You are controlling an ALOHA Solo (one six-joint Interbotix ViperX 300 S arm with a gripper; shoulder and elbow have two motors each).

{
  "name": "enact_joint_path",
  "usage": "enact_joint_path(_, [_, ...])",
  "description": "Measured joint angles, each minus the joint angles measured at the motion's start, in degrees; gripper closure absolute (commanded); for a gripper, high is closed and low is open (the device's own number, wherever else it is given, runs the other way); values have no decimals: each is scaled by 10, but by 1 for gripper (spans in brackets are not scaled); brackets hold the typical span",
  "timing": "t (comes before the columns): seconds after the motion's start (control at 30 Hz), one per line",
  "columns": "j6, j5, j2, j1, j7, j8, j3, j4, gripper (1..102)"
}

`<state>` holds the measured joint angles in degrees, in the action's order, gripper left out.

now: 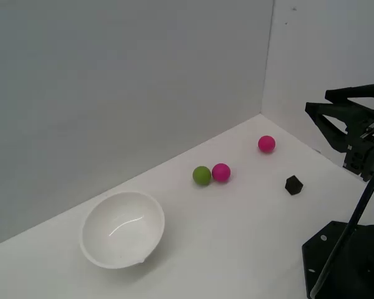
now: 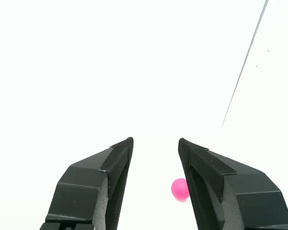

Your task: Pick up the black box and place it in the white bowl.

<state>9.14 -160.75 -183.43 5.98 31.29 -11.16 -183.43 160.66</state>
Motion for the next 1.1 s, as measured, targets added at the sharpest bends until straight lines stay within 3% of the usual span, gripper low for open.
enact_joint_path(0.13, [-1, 0, -19, -48, -1, 1, -18, 0, 52])
enact_joint_path(0.63, [-1, 0, -16, -49, 0, 1, -17, -1, 52])
enact_joint_path(1.1, [-1, 57, 105, -49, 11, 1, 107, -55, 52])
